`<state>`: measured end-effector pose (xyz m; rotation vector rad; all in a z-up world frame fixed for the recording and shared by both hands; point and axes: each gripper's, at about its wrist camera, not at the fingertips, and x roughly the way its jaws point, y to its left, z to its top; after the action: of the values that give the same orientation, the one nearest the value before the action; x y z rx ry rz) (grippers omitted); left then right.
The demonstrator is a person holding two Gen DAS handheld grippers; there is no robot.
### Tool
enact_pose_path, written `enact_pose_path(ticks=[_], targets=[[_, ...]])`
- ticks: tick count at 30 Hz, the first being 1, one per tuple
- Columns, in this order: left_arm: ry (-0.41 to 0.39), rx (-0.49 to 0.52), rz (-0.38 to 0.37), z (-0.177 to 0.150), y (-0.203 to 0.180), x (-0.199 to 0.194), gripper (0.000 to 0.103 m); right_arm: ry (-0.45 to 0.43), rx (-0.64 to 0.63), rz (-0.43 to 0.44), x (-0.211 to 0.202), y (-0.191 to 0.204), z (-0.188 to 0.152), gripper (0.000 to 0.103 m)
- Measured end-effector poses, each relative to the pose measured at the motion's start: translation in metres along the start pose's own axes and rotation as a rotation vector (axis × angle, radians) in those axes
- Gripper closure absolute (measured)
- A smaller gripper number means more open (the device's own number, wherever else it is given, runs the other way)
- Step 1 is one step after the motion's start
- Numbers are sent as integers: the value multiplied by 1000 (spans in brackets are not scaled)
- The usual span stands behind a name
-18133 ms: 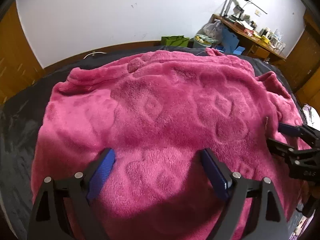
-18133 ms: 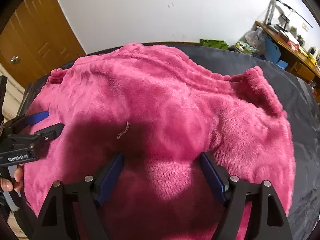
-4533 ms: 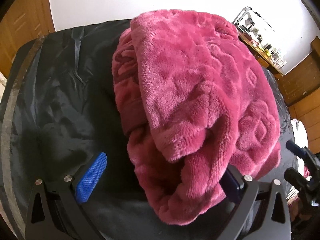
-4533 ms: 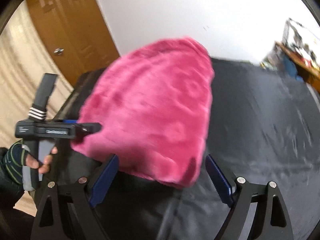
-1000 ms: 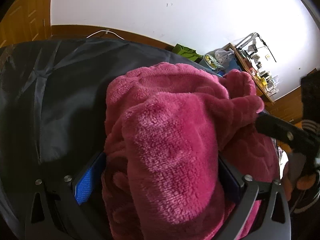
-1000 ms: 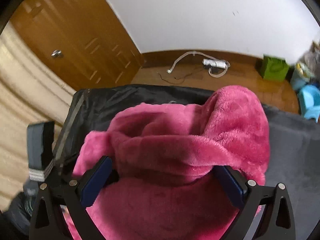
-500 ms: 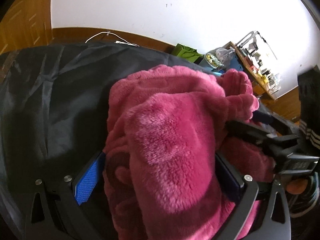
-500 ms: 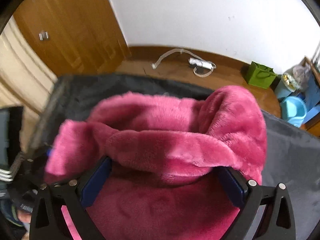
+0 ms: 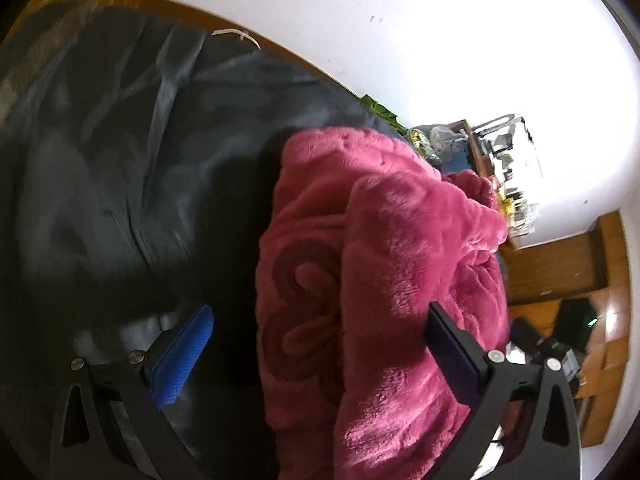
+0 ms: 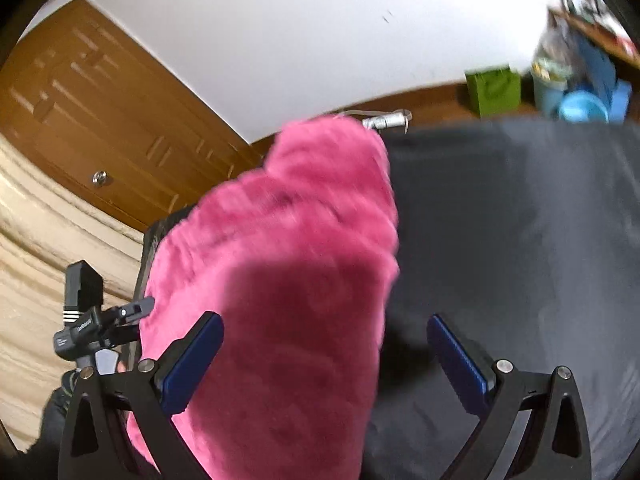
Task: Fold clothes
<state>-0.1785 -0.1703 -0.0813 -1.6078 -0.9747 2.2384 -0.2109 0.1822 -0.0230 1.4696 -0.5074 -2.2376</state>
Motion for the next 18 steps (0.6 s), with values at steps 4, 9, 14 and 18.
enact_pose_path(ticks=[4, 9, 14, 18], targets=[[34, -38, -63, 0, 8, 9, 0, 28, 76, 101, 8, -16, -7, 0], [31, -42, -149, 0, 13, 5, 0, 48, 165, 207, 20, -30, -10, 0], [33, -5, -250, -3, 9, -1, 0, 59, 238, 312, 29, -39, -16, 0], [85, 42, -226, -8, 6, 7, 0, 67, 226, 361, 36, -32, -14, 0]])
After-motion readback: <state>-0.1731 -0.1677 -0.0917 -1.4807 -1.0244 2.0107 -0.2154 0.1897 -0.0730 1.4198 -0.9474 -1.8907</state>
